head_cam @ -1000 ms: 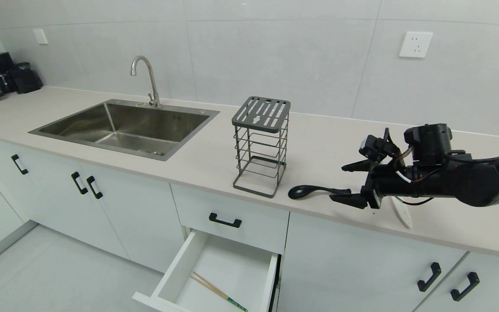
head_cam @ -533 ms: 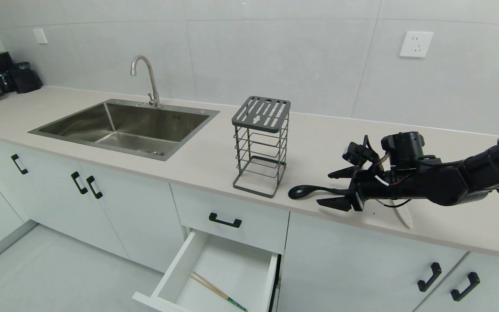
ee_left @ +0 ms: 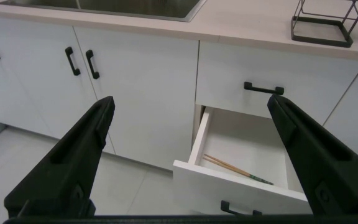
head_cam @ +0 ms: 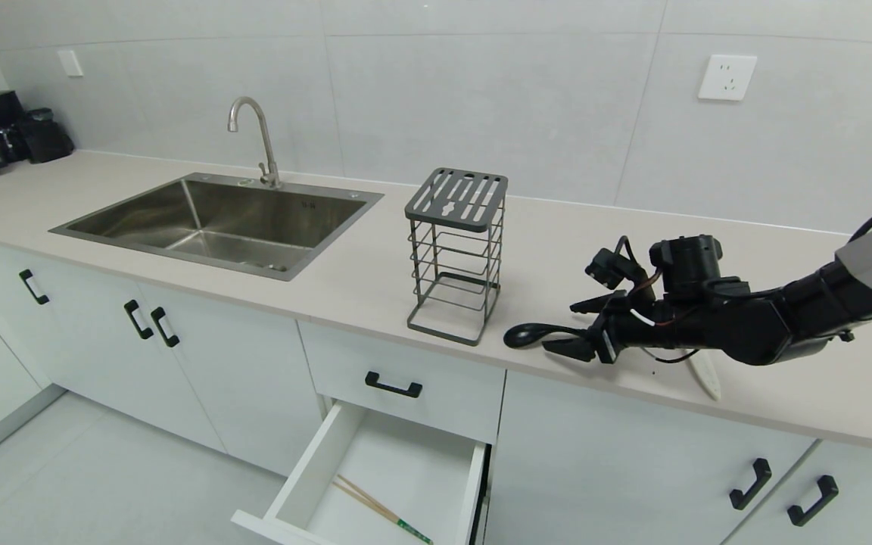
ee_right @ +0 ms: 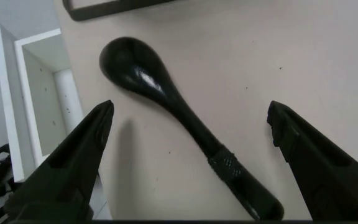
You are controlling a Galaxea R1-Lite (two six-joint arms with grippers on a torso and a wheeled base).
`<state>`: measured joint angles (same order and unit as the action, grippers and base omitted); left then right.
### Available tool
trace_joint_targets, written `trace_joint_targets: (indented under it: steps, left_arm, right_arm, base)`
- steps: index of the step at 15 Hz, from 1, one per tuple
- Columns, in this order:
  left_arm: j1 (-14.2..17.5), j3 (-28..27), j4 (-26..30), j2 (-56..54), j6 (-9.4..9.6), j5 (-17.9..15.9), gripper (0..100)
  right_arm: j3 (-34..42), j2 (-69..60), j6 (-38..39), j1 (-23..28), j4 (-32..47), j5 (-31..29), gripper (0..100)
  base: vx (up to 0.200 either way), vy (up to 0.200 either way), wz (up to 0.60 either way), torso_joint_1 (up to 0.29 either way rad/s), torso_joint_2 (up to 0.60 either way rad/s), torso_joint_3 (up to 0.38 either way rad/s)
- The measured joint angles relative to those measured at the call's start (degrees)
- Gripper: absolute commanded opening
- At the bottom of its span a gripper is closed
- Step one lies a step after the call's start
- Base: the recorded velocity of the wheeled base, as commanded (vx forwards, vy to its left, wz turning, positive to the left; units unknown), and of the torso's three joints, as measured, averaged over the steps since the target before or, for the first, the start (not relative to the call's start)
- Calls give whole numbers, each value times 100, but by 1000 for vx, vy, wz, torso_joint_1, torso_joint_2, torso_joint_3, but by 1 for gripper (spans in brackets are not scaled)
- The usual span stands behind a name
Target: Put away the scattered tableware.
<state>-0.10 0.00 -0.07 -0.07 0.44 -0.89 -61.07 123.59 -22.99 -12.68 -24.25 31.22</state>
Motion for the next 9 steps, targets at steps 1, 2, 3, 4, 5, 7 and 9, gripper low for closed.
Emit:
trace_joint_targets:
  steps: [1, 2, 3, 4, 5, 7, 9]
  left_arm:
    - [0, 0, 0, 0, 0, 0, 100]
    - [0, 0, 0, 0, 0, 0, 100]
    - [0, 0, 0, 0, 0, 0, 100]
    - [0, 0, 0, 0, 0, 0, 100]
    - [0, 0, 0, 0, 0, 0, 100]
    - [0, 0, 0, 0, 0, 0, 100]
    - [0, 2, 0, 0, 0, 0, 100]
  right_arm:
    - [0, 34, 52, -30, -60, -57, 100]
    - [7, 74, 74, -71, -68, -88, 100]
    - [7, 105, 83, -99, -74, -101, 100]
    - [16, 130, 85, -112, -74, -108, 100]
    - [20, 150, 88, -124, -77, -119, 100]
    - [24, 194, 85, -132, -79, -229, 100]
    - [30, 218, 113, -127, -104, -306, 0]
  base:
    - [0, 0, 0, 0, 0, 0]
    - [0, 0, 0, 0, 0, 0]
    - [0, 0, 0, 0, 0, 0]
    - [0, 0, 0, 0, 0, 0]
    - [0, 0, 0, 0, 0, 0]
    - [0, 0, 0, 0, 0, 0]
    - [0, 0, 0, 0, 0, 0]
